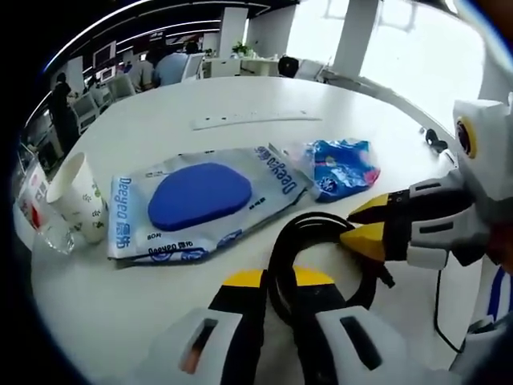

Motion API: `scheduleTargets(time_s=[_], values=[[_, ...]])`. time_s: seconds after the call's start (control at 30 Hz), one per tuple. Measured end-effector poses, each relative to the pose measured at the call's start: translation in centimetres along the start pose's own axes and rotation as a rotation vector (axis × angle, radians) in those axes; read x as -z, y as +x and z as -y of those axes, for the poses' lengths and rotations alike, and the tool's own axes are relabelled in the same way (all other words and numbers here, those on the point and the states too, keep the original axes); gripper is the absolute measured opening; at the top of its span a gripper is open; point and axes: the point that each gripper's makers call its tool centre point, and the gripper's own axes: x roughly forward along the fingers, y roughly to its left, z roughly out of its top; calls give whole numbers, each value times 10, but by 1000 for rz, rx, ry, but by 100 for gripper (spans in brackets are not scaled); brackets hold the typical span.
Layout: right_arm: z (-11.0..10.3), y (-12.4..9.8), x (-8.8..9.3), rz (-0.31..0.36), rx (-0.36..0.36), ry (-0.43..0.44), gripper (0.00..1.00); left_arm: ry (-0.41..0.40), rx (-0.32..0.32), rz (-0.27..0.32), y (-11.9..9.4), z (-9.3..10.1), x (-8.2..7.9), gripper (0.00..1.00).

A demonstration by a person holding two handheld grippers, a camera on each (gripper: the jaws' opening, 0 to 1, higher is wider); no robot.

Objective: Arrange the tabletop items into an orderly group along one side of the table until the central work area is clear of visible clutter.

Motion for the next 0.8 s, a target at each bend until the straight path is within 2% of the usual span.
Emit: scheduleTargets(time_s=[0.33,0.8], values=[[4,-10,-1,44,11,51,12,-3,1,6,-4,0,3,9],[1,-13,-1,53,9,77,12,1,6,19,-8,0,3,9]])
